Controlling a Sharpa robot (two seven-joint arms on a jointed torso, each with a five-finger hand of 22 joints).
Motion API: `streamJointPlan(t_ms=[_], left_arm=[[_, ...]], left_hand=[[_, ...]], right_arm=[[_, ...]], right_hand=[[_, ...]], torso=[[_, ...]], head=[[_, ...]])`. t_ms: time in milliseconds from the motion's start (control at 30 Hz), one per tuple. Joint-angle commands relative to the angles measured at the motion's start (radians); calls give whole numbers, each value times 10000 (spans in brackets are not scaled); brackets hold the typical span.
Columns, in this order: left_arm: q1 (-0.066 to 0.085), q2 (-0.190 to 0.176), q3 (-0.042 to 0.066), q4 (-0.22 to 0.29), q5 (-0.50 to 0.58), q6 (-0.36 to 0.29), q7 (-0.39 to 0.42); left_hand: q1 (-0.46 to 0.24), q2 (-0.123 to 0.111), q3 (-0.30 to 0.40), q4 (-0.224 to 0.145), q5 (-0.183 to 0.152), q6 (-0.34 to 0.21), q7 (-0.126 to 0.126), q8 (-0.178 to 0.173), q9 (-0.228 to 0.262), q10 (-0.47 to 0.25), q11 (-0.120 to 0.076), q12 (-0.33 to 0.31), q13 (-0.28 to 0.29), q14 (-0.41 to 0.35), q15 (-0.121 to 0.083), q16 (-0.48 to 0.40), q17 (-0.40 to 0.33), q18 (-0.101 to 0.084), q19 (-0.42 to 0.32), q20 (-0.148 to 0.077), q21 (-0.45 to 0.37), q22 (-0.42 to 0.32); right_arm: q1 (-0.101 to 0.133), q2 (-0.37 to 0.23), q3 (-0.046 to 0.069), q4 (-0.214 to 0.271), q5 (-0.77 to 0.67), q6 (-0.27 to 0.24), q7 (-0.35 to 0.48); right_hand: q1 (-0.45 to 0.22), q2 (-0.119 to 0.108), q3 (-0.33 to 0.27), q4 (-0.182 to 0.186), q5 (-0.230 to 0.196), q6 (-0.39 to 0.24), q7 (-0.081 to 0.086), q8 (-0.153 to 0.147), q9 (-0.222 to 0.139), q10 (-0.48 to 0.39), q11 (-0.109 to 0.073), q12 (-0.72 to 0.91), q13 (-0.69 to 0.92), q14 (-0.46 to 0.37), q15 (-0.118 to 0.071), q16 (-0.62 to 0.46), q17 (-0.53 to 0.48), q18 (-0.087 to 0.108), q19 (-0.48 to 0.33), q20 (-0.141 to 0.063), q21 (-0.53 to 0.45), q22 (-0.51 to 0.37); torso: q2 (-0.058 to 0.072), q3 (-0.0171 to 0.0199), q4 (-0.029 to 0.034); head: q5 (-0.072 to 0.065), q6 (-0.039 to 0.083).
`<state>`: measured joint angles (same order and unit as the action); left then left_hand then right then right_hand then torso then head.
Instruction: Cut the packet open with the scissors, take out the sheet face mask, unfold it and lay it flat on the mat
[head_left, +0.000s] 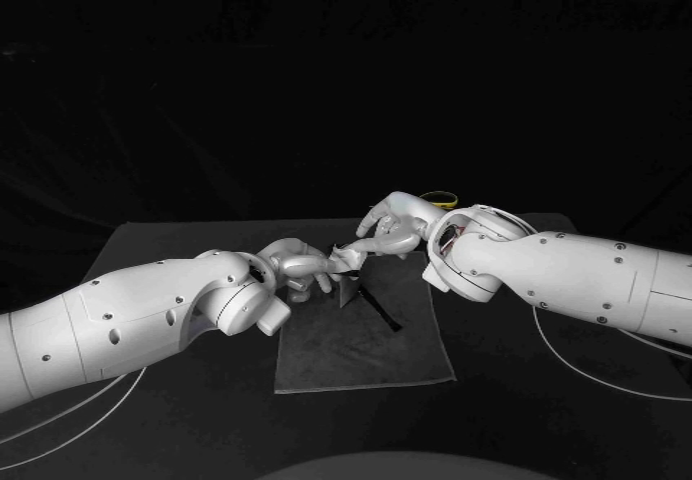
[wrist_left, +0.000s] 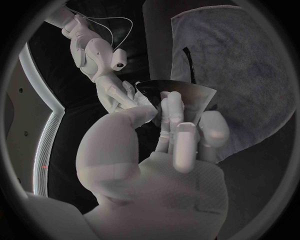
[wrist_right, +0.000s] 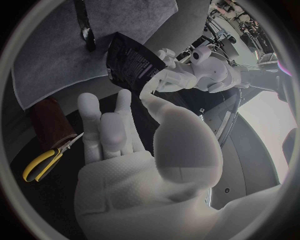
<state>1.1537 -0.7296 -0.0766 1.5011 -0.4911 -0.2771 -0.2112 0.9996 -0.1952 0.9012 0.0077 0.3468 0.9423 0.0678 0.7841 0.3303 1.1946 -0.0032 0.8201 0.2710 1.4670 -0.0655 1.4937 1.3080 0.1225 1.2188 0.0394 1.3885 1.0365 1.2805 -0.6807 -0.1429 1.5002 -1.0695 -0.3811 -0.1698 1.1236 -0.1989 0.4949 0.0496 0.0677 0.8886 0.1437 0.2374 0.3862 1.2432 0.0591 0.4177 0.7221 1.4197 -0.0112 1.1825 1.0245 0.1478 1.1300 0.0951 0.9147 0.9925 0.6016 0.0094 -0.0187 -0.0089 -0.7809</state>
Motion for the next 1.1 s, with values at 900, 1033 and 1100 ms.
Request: streamJointPlan(t_ms=[900,1033,1100], left_arm=[[310,1355,-29,-1522,-104,1148,-1048],[329,1416,-37,-1535,-138,1191,-1079],[334,1428,-40,-1515,-148,1205,-1090]], left_hand=[[-190,165,1773,-1937,145,-12,12,69,9,50,-50,37,-3,294,-60,-19,-168,-81,-28,-4,12,-49],[-192,171,1768,-1937,144,-17,12,69,10,47,-50,37,-4,294,-59,-20,-167,-81,-30,-4,10,-51],[-192,171,1768,-1937,144,-17,12,69,10,47,-50,37,-4,294,-59,-20,-167,-81,-30,-4,10,-51]], right_arm=[[-305,-1644,-57,1993,-3562,-1161,1129],[-374,-1431,-89,1823,-4102,-1052,268],[-399,-1313,-98,1737,-4294,-931,-148]], right_hand=[[1438,1164,849,-1216,288,1506,-474,575,91,1689,-469,6347,4540,1214,-415,3018,4015,-594,2196,-372,3169,2957],[1298,1192,792,-1147,101,1460,-476,547,78,1757,-462,6719,4860,1210,-408,3034,4037,-600,2210,-365,3194,3003],[1191,1151,732,-1091,38,1451,-477,531,66,1757,-461,6788,4929,1210,-403,3041,4048,-602,2213,-361,3197,3017]], torso=[[-1,0,-23],[7,3,-7],[14,5,16]], head=[[-5,-89],[-9,-92],[-10,-91]])
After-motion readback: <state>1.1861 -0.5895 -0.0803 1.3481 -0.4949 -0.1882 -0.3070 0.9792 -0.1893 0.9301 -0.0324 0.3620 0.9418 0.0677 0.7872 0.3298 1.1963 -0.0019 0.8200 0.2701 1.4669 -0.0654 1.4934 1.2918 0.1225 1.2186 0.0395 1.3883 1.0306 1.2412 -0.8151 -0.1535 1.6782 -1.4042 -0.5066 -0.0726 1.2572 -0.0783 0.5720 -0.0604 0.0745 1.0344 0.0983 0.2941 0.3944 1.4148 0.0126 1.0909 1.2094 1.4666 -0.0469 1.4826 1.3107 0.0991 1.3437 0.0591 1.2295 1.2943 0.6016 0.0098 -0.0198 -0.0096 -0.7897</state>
